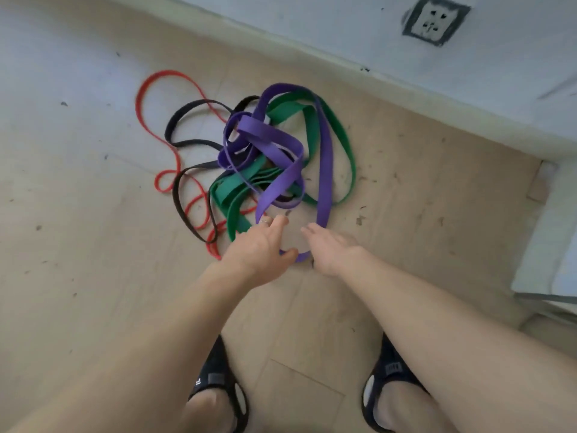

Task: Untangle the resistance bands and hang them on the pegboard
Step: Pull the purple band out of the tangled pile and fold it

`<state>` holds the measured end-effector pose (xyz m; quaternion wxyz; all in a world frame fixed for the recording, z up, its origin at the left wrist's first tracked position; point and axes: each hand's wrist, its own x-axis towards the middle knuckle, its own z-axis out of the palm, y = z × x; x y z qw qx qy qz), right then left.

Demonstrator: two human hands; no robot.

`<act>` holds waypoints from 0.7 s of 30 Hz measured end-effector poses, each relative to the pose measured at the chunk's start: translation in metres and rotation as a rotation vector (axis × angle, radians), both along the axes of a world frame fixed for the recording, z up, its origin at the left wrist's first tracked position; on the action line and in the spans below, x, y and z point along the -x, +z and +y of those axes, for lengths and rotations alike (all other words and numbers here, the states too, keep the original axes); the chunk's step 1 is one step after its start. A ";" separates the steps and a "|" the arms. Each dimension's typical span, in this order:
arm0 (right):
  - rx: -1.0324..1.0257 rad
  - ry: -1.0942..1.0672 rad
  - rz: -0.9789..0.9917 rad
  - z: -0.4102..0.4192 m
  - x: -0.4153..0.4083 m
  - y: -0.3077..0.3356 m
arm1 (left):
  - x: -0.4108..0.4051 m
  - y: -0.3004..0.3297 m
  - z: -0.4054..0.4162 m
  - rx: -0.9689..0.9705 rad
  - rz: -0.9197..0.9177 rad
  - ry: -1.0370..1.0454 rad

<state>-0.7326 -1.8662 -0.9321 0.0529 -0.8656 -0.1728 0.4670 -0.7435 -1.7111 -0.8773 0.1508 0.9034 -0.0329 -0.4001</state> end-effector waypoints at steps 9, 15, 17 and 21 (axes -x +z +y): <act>0.175 0.254 -0.184 0.000 0.008 -0.052 | 0.004 -0.078 -0.010 0.030 -0.029 -0.080; 0.188 0.242 -0.263 0.007 0.007 -0.022 | -0.001 -0.055 -0.001 0.053 -0.131 -0.105; 0.155 0.206 -0.302 0.008 0.005 -0.009 | -0.001 -0.043 0.002 0.057 -0.166 -0.110; 0.019 0.086 -0.356 0.010 0.004 0.023 | 0.005 -0.017 0.005 0.069 -0.211 -0.125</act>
